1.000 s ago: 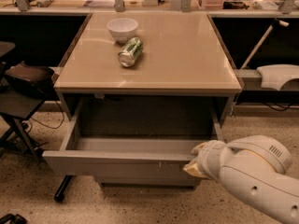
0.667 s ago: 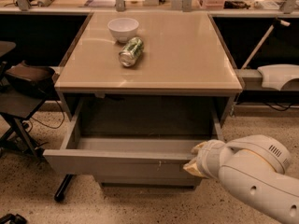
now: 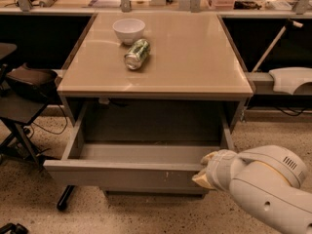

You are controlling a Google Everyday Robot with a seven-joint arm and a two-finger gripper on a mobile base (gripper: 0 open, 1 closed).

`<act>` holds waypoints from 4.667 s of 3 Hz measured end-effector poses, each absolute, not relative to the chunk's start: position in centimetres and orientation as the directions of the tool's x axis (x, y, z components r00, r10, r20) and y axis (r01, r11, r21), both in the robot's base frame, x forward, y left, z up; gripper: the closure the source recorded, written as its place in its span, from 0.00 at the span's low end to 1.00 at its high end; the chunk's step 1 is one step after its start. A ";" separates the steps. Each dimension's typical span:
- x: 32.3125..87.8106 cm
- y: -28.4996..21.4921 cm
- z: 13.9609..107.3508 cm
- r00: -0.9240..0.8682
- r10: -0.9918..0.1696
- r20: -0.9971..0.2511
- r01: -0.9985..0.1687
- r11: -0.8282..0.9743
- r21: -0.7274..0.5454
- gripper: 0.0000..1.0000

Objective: Open top drawer

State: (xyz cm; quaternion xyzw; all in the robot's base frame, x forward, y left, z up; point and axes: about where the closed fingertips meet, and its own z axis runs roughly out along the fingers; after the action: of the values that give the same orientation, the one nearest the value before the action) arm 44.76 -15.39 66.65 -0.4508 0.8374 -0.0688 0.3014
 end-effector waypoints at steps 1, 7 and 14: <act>43.7 -15.6 66.5 -0.423 -0.794 -0.437 -0.710 0.590 -0.384 1.00; 40.4 -16.0 66.4 -0.455 -0.785 -0.420 -0.701 0.607 -0.375 1.00; 38.2 -16.3 66.6 -0.477 -0.778 -0.408 -0.693 0.619 -0.370 1.00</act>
Offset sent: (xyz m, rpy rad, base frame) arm -0.4213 -0.1386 -0.0049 -0.0907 0.2183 -0.2999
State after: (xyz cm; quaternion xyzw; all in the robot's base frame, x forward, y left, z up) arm 38.25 -16.28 66.64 -0.4296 0.8560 -0.0769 0.2771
